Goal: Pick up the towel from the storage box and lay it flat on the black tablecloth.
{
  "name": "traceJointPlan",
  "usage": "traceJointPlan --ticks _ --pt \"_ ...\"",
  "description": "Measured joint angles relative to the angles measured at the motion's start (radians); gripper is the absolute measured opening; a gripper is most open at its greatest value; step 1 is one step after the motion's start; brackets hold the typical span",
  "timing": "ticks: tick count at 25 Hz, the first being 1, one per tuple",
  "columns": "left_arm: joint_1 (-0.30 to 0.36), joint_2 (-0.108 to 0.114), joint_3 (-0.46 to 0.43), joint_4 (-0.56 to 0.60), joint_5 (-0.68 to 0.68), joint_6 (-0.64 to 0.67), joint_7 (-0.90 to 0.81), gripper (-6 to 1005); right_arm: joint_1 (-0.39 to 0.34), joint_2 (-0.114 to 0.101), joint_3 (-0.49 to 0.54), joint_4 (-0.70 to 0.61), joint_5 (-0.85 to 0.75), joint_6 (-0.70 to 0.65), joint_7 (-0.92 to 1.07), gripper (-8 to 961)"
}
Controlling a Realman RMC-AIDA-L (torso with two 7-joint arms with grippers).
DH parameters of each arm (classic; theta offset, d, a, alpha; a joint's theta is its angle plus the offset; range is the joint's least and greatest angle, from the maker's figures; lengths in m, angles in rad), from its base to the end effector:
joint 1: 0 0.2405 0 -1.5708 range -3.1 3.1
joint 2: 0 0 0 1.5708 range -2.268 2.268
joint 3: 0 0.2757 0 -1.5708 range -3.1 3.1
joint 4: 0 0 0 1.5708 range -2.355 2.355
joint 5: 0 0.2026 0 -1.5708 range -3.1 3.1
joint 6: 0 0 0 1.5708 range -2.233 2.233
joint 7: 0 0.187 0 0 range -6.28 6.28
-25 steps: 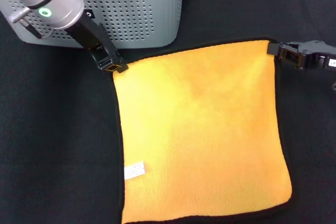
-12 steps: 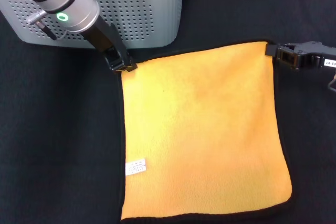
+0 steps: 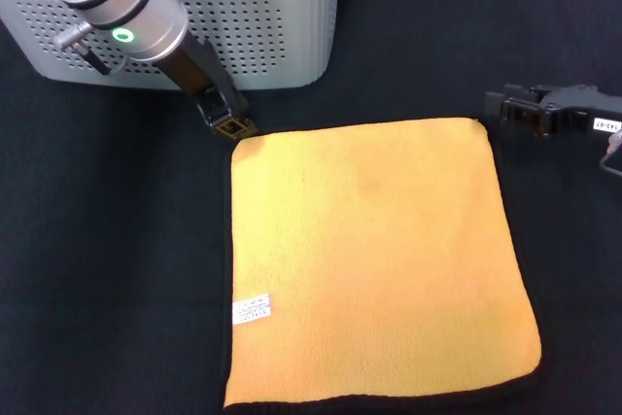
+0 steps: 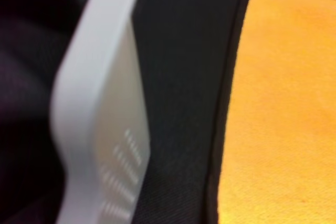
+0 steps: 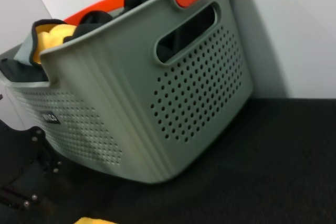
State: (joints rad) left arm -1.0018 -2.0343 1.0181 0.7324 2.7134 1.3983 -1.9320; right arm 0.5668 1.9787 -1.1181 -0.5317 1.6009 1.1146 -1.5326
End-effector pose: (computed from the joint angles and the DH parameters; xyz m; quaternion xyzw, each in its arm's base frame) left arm -0.2024 0.4420 -0.0539 -0.9638 -0.1369 0.1968 0.1163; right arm 0.2618 0.4123 -0.0440 -0.8792 0.3471 0.2447 0.2160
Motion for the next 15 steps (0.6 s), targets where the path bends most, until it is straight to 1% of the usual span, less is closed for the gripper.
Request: traceJointPlan --ticks 3,5,8,10,11,13,15 --pt "0.021 -0.001 -0.004 0.038 -0.008 0.003 0.000 191 -0.012 0.004 0.000 -0.017 0.002 0.000 -0.004 204" --pt "0.032 -0.001 -0.009 0.060 -0.020 0.013 -0.001 283 -0.019 0.004 0.001 -0.022 0.003 0.000 -0.004 279" --pt "0.057 -0.002 -0.025 0.102 -0.079 0.052 0.001 421 -0.030 0.006 0.002 -0.037 0.005 0.002 -0.009 455" --pt "0.085 -0.003 -0.033 0.136 -0.155 0.086 0.007 458 -0.050 0.012 0.000 -0.072 0.002 0.039 -0.053 559" --pt "0.112 -0.003 -0.034 0.159 -0.212 0.101 0.014 477 -0.057 0.016 -0.006 -0.090 -0.005 0.078 -0.090 604" --pt "0.190 -0.007 -0.036 0.206 -0.361 0.135 0.068 514 -0.067 0.023 -0.016 -0.117 -0.024 0.159 -0.145 693" --pt "0.302 -0.017 -0.036 0.243 -0.567 0.186 0.201 534 -0.087 0.033 -0.021 -0.146 -0.034 0.245 -0.188 767"
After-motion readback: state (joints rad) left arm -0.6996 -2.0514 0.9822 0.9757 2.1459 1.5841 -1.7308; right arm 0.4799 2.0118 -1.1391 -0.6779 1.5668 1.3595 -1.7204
